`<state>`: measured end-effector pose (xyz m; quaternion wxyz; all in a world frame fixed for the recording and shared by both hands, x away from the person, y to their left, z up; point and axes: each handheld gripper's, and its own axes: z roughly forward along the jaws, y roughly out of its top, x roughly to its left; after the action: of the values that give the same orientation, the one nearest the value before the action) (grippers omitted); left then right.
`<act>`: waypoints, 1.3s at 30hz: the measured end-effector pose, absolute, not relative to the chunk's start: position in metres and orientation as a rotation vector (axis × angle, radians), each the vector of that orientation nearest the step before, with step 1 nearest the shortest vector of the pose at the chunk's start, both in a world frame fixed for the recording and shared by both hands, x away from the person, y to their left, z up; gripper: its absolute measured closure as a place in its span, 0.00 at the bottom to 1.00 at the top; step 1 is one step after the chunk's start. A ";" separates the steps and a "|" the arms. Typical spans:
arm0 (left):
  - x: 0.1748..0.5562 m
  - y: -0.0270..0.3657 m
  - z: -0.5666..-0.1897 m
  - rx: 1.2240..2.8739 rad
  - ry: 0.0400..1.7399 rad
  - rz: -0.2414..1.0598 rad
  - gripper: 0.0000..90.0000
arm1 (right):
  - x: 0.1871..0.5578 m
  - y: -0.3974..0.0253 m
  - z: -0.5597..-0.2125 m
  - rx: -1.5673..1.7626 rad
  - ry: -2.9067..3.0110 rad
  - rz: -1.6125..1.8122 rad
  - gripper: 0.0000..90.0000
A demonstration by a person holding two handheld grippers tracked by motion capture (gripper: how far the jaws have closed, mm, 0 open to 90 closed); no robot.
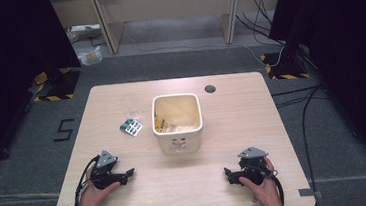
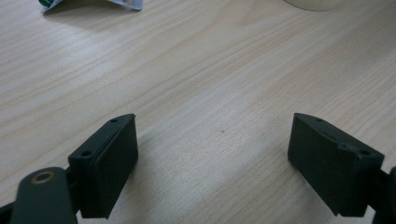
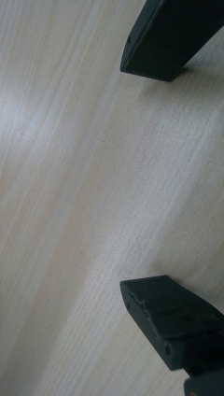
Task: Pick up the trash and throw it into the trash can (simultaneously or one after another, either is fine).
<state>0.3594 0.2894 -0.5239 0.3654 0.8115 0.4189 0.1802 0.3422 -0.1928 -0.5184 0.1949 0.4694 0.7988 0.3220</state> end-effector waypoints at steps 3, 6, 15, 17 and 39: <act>0.359 0.289 -0.524 2.087 1.077 0.463 0.17 | 0.342 -0.193 -0.518 1.311 2.243 0.903 0.00; 0.359 0.290 -0.524 2.086 1.079 0.459 0.17 | 0.342 -0.192 -0.518 1.312 2.244 0.902 0.00; 0.360 0.291 -0.524 2.068 1.089 0.455 0.19 | 0.342 -0.192 -0.518 1.312 2.244 0.902 0.00; 0.360 0.291 -0.524 2.061 1.091 0.449 0.19 | 0.342 -0.192 -0.518 1.312 2.245 0.901 0.00; 0.393 0.288 -0.508 2.027 1.109 0.478 0.18 | 0.342 -0.192 -0.518 1.306 2.248 0.904 0.00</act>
<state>0.3929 0.2883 -0.5075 0.3812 0.7942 0.4347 0.1872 0.3419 -0.1923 -0.5184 0.1935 0.4654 0.8013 0.3223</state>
